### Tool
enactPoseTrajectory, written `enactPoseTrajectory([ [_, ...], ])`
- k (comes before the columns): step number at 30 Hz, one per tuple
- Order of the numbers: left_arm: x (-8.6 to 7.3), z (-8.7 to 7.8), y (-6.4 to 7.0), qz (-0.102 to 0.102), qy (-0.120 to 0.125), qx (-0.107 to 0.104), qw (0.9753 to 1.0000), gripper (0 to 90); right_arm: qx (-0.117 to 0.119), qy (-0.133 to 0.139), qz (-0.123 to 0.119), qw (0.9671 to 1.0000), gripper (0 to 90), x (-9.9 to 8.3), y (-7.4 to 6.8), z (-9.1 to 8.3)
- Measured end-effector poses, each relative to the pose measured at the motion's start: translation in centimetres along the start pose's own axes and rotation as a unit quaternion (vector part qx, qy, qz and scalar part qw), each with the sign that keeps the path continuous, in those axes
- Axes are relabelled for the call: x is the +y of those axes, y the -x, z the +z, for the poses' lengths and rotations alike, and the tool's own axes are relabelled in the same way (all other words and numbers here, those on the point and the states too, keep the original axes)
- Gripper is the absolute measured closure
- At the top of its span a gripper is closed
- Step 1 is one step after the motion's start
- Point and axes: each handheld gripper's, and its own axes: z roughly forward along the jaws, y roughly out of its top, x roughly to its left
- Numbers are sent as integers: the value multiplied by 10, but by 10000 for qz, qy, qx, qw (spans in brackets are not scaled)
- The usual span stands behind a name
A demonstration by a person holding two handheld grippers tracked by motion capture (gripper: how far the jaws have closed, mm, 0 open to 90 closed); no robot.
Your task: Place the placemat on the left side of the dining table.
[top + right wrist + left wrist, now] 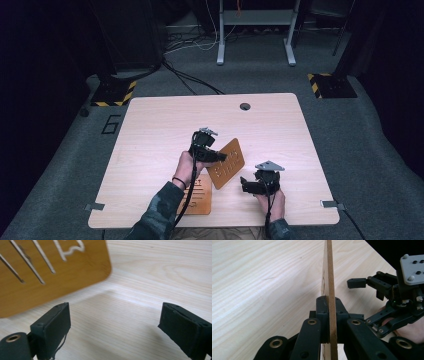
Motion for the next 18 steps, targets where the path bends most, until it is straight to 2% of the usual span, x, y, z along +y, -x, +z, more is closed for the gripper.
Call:
enactPoseTrajectory([
  [9,-1,-14,-8,-123,149,103,9998,861,-226,22,-48,9997,57,-4,19,-11],
  [11,-2,-21,-14,-147,168,158,9996,861,-364,-22,-78,9993,49,-7,25,-14],
  [18,-5,-38,-28,-282,280,334,9987,861,-561,-107,-29,9984,43,-13,42,-21],
])
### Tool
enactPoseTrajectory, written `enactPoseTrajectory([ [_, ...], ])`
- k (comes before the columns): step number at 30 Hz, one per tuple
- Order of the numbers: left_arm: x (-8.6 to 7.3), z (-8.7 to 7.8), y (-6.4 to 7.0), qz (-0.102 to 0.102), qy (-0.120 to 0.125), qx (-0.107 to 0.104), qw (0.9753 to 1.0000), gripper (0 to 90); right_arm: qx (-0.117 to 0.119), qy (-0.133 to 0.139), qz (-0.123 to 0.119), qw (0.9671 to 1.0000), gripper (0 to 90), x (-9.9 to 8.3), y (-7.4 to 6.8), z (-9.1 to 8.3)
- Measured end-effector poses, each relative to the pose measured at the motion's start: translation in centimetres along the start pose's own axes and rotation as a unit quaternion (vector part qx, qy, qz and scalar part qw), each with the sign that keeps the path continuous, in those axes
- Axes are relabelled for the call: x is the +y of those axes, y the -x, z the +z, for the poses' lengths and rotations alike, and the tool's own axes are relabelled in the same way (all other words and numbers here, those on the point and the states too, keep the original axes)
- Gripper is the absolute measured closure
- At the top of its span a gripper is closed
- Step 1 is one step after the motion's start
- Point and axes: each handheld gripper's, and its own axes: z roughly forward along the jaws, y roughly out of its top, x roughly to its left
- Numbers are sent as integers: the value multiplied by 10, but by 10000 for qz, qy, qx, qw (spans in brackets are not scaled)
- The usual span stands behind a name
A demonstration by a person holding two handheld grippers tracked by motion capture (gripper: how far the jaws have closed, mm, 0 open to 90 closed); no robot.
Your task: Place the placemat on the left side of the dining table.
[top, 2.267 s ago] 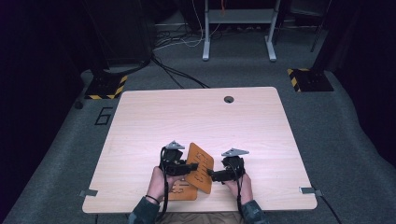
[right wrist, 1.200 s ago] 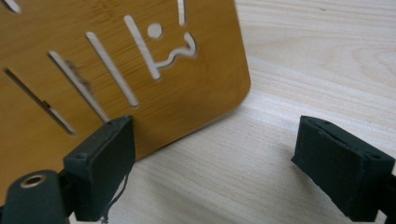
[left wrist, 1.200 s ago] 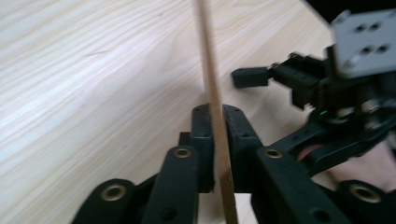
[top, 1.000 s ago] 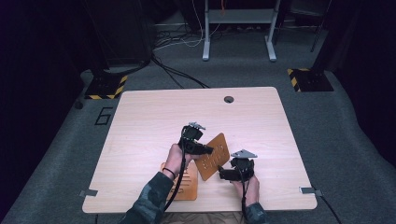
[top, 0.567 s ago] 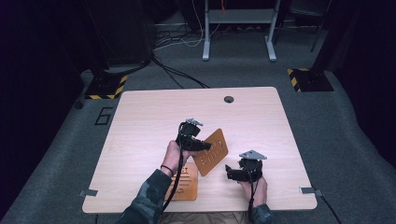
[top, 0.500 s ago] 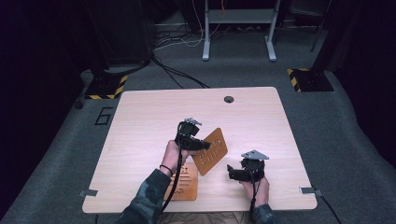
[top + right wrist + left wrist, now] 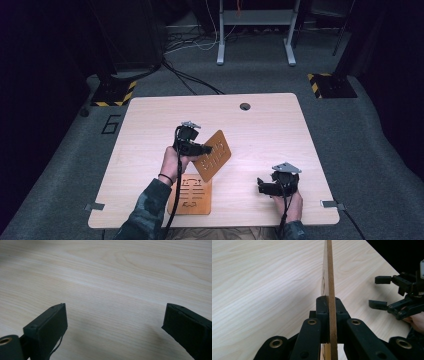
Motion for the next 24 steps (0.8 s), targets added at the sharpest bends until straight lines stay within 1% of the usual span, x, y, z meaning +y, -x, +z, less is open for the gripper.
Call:
enactPoseTrajectory([
  [2,0,-3,-3,7,3,41,10000,861,-21,-5,-5,10000,41,-1,3,-1],
  [3,-1,-6,-6,-8,16,75,10000,861,-72,-23,-9,10000,38,-3,7,-2],
  [4,-1,-10,-10,-74,65,114,9999,861,-74,-23,-21,10000,38,-3,9,-2],
  [6,-2,-15,-16,-118,90,156,9998,861,-147,-39,-55,9999,37,-5,13,-3],
  [7,-2,-15,-16,-118,90,156,9998,862,-147,-39,-55,9999,37,-5,13,-3],
  [8,-3,-19,-20,-126,105,198,9997,861,-279,-143,-127,9994,35,-7,16,-2],
  [9,-3,-21,-22,-161,115,223,9996,861,-339,-186,-158,9991,35,-7,16,-1],
  [10,-4,-23,-25,-194,146,236,9994,861,-379,-165,-152,9990,34,-7,15,0],
  [11,-5,-26,-29,-245,177,244,9992,861,-379,-165,-152,9990,34,-7,15,0],
  [12,-7,-30,-35,-303,203,291,9989,861,-347,-142,-164,9992,35,-7,16,1],
  [14,-8,-35,-40,-359,217,350,9985,861,-273,-161,-116,9994,33,-6,18,2],
  [15,-8,-35,-40,-359,217,350,9985,861,-251,-156,-110,9995,30,-6,19,3],
  [16,-9,-39,-44,-388,213,387,9983,861,-210,-148,-92,9996,29,-6,20,4],
  [17,-10,-40,-46,-418,224,402,9981,861,-148,-170,-14,9997,28,-6,21,4],
  [19,-10,-42,-49,-404,211,424,9981,861,-137,-179,-16,9997,27,-7,22,4],
  [20,-11,-45,-53,-445,215,466,9977,861,-140,-191,-21,9997,27,-7,22,4],
  [22,-12,-47,-58,-516,239,511,9971,861,-148,-165,-23,9998,27,-7,22,4],
  [23,-12,-47,-58,-516,239,511,9971,861,-139,-160,-24,9998,28,-7,23,4],
  [24,-12,-50,-62,-553,243,556,9966,861,-140,-161,-24,9998,28,-7,23,4],
])
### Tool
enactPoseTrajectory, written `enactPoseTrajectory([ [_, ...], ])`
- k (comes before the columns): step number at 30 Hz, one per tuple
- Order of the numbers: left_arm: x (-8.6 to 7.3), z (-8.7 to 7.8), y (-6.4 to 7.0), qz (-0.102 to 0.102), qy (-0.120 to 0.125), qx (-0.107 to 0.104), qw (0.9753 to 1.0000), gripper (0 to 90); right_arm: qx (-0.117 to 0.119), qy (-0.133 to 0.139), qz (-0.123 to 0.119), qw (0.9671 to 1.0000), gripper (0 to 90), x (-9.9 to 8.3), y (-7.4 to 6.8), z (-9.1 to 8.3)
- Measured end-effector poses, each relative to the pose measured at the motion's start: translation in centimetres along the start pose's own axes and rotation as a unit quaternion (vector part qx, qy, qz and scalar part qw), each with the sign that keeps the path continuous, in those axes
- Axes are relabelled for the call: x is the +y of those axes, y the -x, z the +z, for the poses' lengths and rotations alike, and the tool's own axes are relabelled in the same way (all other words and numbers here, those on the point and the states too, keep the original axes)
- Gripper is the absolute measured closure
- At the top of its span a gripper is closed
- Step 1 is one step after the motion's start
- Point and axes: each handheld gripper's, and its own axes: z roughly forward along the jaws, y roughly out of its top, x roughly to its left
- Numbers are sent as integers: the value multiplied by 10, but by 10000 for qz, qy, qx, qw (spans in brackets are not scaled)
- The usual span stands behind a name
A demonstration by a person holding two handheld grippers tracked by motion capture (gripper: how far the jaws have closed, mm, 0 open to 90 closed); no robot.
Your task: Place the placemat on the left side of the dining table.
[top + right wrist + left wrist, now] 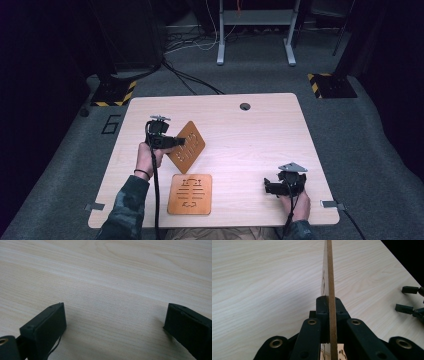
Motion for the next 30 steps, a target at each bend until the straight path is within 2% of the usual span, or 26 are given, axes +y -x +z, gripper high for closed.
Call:
enactPoseTrajectory([
  [5,-1,-7,-10,-67,26,137,9999,861,-11,3,4,10000,28,0,0,0],
  [8,-2,-10,-15,-155,72,184,9997,861,-7,2,0,10000,27,0,0,0],
  [11,-2,-16,-25,-292,139,292,9991,861,-5,-5,-5,10000,27,0,0,0],
  [17,-3,-26,-37,-422,232,416,9980,861,3,-3,-1,10000,26,0,0,0],
  [26,-8,-36,-65,-791,246,634,9945,861,-8,-4,5,10000,27,0,0,0],
  [27,-8,-36,-65,-791,246,634,9945,861,-8,-4,5,10000,27,0,0,0],
  [30,-12,-38,-76,-978,308,670,9925,861,-11,-5,11,10000,26,0,0,0],
])
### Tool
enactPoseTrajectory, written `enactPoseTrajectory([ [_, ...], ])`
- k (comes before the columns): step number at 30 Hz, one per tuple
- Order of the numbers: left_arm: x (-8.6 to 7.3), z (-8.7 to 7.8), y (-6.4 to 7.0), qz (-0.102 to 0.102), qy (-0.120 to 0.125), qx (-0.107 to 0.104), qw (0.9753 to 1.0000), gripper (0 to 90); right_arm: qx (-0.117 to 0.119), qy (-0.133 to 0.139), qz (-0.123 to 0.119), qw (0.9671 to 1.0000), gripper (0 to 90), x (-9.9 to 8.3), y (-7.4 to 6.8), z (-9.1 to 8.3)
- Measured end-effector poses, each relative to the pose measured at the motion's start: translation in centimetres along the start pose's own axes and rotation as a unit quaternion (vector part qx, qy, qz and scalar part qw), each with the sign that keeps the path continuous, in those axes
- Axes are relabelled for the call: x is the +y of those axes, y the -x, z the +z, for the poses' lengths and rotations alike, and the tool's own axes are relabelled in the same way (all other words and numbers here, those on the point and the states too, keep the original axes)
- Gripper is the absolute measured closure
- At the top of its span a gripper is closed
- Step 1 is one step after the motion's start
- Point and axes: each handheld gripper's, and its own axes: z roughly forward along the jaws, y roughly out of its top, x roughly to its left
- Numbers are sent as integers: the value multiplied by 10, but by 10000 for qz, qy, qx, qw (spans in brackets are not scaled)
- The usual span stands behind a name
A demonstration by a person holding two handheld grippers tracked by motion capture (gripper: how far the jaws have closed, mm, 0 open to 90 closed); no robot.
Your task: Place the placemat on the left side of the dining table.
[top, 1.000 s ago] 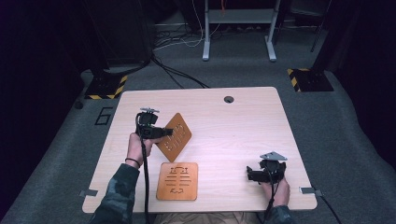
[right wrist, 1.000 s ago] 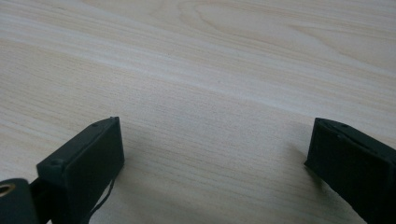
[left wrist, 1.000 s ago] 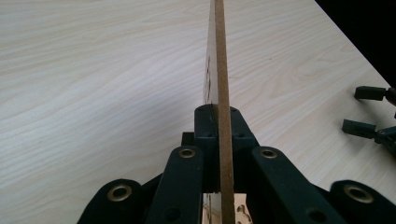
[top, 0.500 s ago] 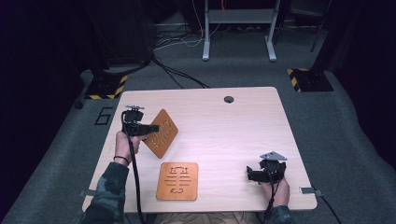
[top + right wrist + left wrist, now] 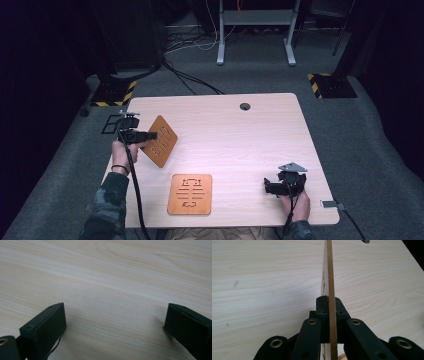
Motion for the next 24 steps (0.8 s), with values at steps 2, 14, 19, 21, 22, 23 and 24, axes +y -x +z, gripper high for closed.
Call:
enactPoseTrajectory([
  [2,-1,0,-5,-98,4,30,9999,861,-1,3,-3,10000,26,0,0,0],
  [14,-15,4,-46,-760,-3,215,9969,861,0,4,-2,10000,27,0,0,0],
  [19,-17,3,-55,-828,-6,373,9959,861,-6,0,-2,10000,27,0,0,0],
  [21,-17,3,-57,-879,36,378,9954,861,-6,-2,1,10000,27,0,0,0],
  [22,-17,3,-60,-907,38,392,9951,861,-6,-1,-1,10000,26,0,0,0],
  [23,-17,3,-60,-907,38,392,9951,861,-6,-1,-1,10000,26,0,0,0],
  [24,-17,3,-61,-916,84,417,9949,860,-6,-1,-3,10000,27,0,0,0],
])
